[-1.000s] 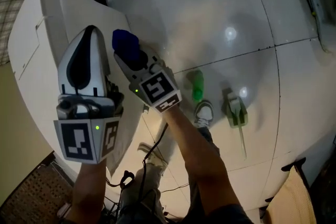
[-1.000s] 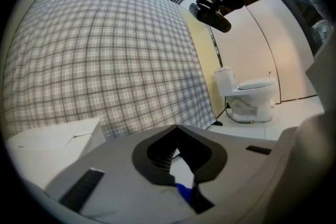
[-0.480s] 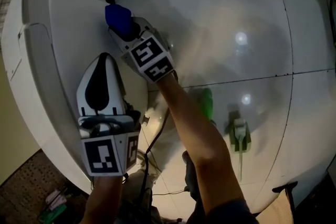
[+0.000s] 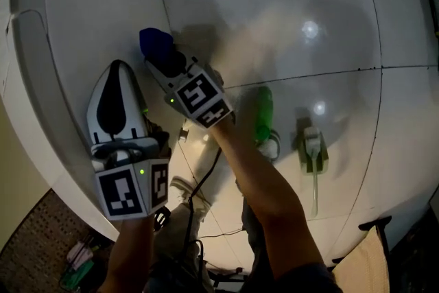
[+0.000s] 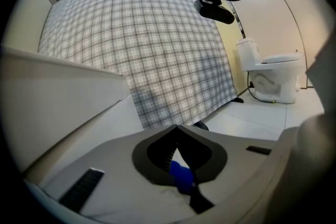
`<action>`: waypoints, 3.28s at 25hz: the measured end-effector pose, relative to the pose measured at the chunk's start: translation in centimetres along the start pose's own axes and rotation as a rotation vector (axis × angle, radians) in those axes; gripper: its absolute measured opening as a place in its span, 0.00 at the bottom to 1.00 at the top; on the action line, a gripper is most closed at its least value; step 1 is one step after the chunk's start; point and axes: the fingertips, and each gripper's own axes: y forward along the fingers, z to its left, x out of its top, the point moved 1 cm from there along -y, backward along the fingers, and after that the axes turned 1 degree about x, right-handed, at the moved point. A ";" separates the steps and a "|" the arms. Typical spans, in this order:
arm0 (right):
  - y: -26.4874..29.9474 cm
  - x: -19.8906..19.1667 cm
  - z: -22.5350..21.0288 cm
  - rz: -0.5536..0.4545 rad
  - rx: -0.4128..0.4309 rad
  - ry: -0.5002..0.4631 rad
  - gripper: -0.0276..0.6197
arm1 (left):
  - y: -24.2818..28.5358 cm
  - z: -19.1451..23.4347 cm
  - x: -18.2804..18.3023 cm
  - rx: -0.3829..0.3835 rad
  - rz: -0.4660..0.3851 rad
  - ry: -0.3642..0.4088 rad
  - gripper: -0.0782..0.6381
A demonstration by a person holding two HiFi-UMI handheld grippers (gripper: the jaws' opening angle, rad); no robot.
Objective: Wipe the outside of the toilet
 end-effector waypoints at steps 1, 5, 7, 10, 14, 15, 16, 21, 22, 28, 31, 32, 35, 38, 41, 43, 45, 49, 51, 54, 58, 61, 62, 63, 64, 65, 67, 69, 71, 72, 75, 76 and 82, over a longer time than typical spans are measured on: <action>-1.2 -1.3 1.4 0.020 0.000 0.006 0.16 | -0.7 -0.2 -0.2 -0.006 0.003 0.001 0.13; -5.3 -5.1 6.5 0.063 -0.026 0.055 0.16 | -3.8 -1.3 -1.6 -0.042 0.020 0.004 0.13; -6.4 -5.9 9.2 0.070 -0.023 0.069 0.16 | -5.3 -1.8 -2.2 -0.065 0.031 -0.003 0.13; -7.4 -6.7 12.1 0.071 -0.020 0.074 0.16 | -7.1 -2.5 -2.4 -0.087 0.033 -0.014 0.13; -8.1 -7.0 13.3 0.038 -0.063 0.101 0.16 | -8.2 -2.9 -2.2 -0.111 0.017 -0.018 0.13; -8.3 -7.0 13.2 0.029 -0.076 0.103 0.16 | -8.2 -2.9 -2.1 -0.116 0.014 -0.016 0.13; -8.4 -6.8 12.7 0.019 -0.090 0.103 0.16 | -8.2 -3.0 -2.0 -0.121 0.012 -0.013 0.13; -7.5 -3.4 6.0 -0.059 -0.177 0.087 0.16 | -5.9 -2.8 -1.3 -0.126 0.003 -0.005 0.13; -7.0 -2.5 4.3 -0.069 -0.185 0.075 0.16 | -5.2 -2.8 -1.2 -0.124 0.002 -0.008 0.13; -1.0 1.0 -4.3 -0.057 -0.154 -0.002 0.16 | -0.7 -2.0 -2.5 -0.085 0.021 -0.016 0.13; 2.5 0.5 -7.7 -0.023 -0.136 -0.009 0.16 | 1.3 -1.8 -3.5 -0.050 0.022 -0.033 0.13; 3.7 0.0 -8.7 -0.010 -0.131 -0.007 0.16 | 1.9 -1.9 -3.8 -0.047 0.020 -0.028 0.13; 6.9 -1.7 -11.0 0.010 -0.120 0.003 0.16 | 3.2 -2.2 -4.8 -0.043 0.019 -0.005 0.13; 8.7 -3.3 -12.1 0.034 -0.112 0.017 0.16 | 3.8 -1.7 -6.1 -0.029 0.025 -0.004 0.13; 8.8 -4.5 -12.1 0.051 -0.106 0.031 0.16 | 4.2 -1.4 -7.2 -0.025 0.030 -0.011 0.13; 8.0 -5.4 -11.6 0.062 -0.110 0.044 0.16 | 4.1 -1.5 -7.4 -0.030 0.033 -0.010 0.13; 6.5 -6.7 -10.5 0.083 -0.118 0.061 0.16 | 3.7 -1.7 -7.4 -0.037 0.039 -0.012 0.13; 2.2 -9.0 -7.1 0.128 -0.137 0.100 0.16 | 1.9 -2.5 -7.4 -0.044 0.073 -0.030 0.13; -0.2 -10.1 -4.9 0.138 -0.157 0.120 0.16 | 0.4 -3.1 -7.5 -0.059 0.100 -0.033 0.13; -4.0 -11.4 -1.0 0.144 -0.194 0.168 0.16 | -2.4 -4.3 -7.2 -0.103 0.126 -0.039 0.13; -7.7 -12.4 4.4 0.121 -0.236 0.221 0.16 | -6.3 -5.2 -5.9 -0.145 0.112 -0.037 0.13; -9.2 -13.7 8.7 0.127 -0.241 0.225 0.16 | -9.2 -5.7 -5.3 -0.183 0.103 -0.027 0.13; -9.4 -14.2 9.9 0.130 -0.243 0.228 0.16 | -10.0 -5.9 -5.2 -0.198 0.100 -0.024 0.13; -9.6 -14.7 11.0 0.130 -0.248 0.234 0.16 | -10.7 -6.1 -5.1 -0.215 0.094 -0.019 0.13; -9.8 -15.2 11.9 0.128 -0.256 0.241 0.16 | -11.3 -6.2 -5.1 -0.233 0.086 -0.014 0.13; -9.9 -15.7 12.6 0.124 -0.264 0.245 0.16 | -11.9 -6.4 -5.1 -0.250 0.076 -0.009 0.13; -10.1 -15.9 13.7 0.120 -0.279 0.240 0.16 | -12.9 -6.6 -4.8 -0.280 0.052 -0.005 0.13; -10.6 -15.0 14.2 0.110 -0.294 0.221 0.16 | -13.8 -7.0 -3.6 -0.316 0.019 -0.005 0.13; -11.2 -13.0 14.7 0.083 -0.313 0.202 0.16 | -14.9 -7.6 -1.5 -0.366 -0.030 -0.015 0.13; -11.6 -11.9 15.1 0.065 -0.326 0.195 0.16 | -15.6 -7.9 -0.3 -0.397 -0.058 -0.024 0.13; -13.0 -8.0 16.0 0.027 -0.398 0.156 0.16 | -17.8 -7.9 3.5 -0.470 -0.130 -0.060 0.13; -13.4 -6.6 16.5 0.015 -0.420 0.140 0.16 | -18.6 -7.5 4.7 -0.480 -0.150 -0.079 0.13; -16.6 2.5 23.4 -0.096 -0.523 0.002 0.16 | -25.4 -3.7 11.9 -0.572 -0.276 -0.155 0.13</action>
